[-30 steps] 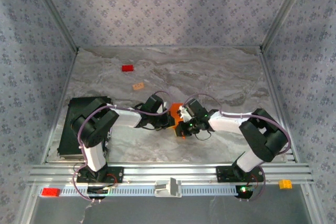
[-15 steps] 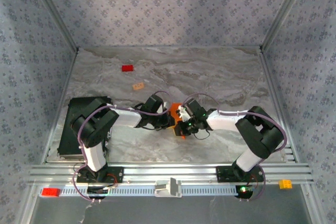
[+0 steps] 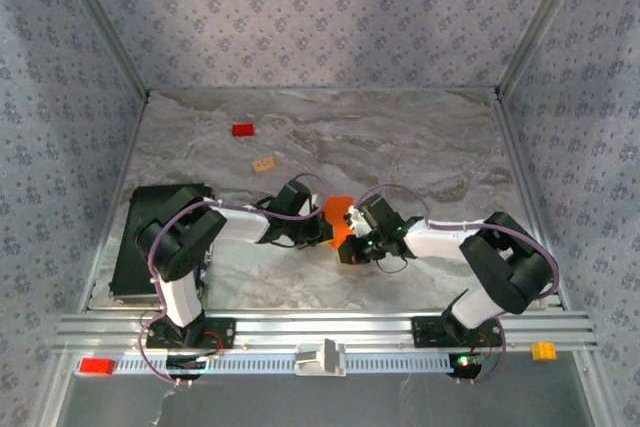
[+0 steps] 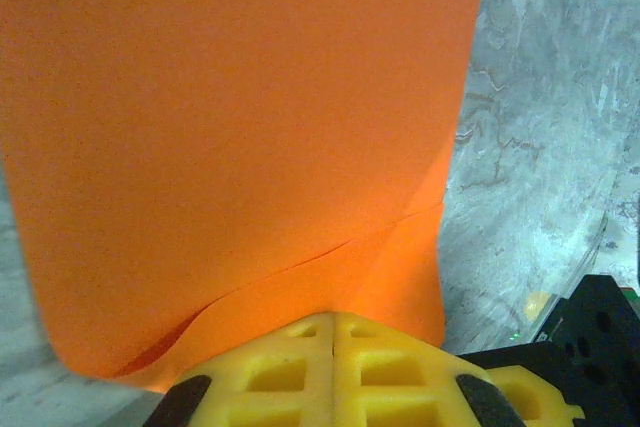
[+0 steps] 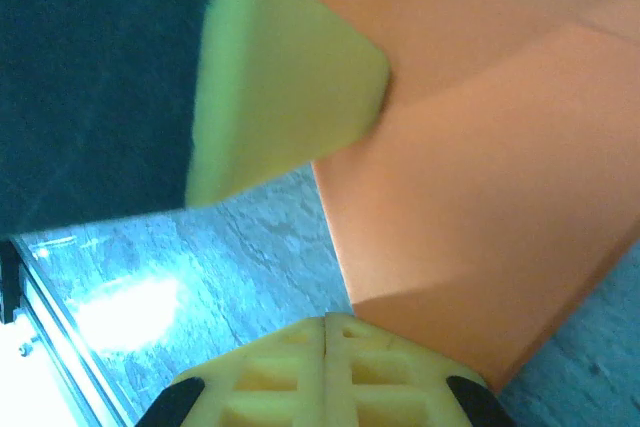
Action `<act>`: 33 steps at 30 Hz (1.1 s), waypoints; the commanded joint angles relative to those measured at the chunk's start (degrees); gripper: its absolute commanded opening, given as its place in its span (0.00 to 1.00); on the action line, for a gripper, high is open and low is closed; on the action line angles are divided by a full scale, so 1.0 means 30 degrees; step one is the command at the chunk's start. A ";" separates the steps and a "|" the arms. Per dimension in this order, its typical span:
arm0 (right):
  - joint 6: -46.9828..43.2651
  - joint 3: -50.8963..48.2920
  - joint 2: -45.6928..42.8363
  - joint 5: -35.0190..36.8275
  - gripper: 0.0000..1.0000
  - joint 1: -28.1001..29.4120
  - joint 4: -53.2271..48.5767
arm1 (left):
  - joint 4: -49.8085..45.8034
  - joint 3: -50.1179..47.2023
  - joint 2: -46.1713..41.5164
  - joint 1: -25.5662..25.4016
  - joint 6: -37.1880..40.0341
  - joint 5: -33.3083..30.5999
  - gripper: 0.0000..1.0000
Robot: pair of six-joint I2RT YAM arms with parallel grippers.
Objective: Fold a paper plane with a square sheet of paper (pick it up from the middle)
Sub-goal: Third fold the triangle at the center of the table.
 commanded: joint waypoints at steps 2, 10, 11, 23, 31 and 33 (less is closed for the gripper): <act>0.0634 -0.1270 -0.0934 -0.0185 0.06 -0.0169 -0.0787 | -0.1143 -0.0021 0.0677 -0.0080 0.0431 -0.0466 0.02; 0.2002 -0.3257 -0.2861 -0.0303 0.07 -0.0363 0.0110 | -0.1092 -0.0065 0.0603 -0.0067 0.0432 -0.0462 0.02; 0.2074 -0.3235 -0.3213 -0.0383 0.07 -0.0364 0.0009 | -0.1070 -0.0051 0.0603 -0.0076 0.0431 -0.0457 0.02; 0.1845 0.0469 -0.2847 -0.0432 0.06 -0.0546 -0.1165 | -0.1022 -0.0021 0.0451 -0.0107 0.0408 -0.0442 0.02; 0.1860 0.1376 0.0277 -0.0498 0.05 -0.0584 -0.0585 | -0.1130 0.0094 0.0457 -0.0106 0.0472 -0.0433 0.02; 0.1849 0.0877 0.0443 -0.0454 0.05 -0.0745 -0.0589 | -0.1136 0.0123 0.0483 -0.0107 0.0463 -0.0413 0.02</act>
